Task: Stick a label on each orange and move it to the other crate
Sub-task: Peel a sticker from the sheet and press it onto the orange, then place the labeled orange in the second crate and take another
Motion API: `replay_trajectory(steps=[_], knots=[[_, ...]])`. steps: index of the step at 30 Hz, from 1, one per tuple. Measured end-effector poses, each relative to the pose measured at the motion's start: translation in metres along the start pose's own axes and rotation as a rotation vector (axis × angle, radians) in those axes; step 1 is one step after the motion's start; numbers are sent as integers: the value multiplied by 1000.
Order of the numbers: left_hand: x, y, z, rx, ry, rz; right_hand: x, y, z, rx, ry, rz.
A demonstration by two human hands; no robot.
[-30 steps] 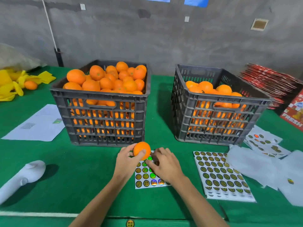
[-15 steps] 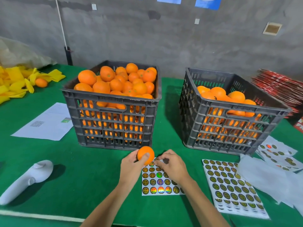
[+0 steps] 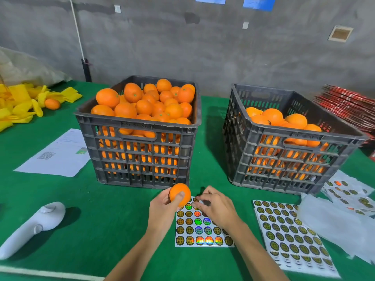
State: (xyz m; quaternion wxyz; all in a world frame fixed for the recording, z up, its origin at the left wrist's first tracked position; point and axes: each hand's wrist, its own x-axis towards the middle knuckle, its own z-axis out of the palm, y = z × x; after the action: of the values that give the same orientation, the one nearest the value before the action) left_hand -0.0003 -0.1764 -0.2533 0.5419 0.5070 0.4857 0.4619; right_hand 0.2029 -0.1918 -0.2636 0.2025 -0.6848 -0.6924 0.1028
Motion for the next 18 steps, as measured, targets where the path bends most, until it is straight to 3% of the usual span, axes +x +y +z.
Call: replay_trajectory(steps=[13, 18], knots=[[3, -10, -1, 7, -29, -12, -2, 0, 5, 105, 88, 19], [2, -6, 0, 15, -7, 2, -1, -15, -6, 367, 355, 113]])
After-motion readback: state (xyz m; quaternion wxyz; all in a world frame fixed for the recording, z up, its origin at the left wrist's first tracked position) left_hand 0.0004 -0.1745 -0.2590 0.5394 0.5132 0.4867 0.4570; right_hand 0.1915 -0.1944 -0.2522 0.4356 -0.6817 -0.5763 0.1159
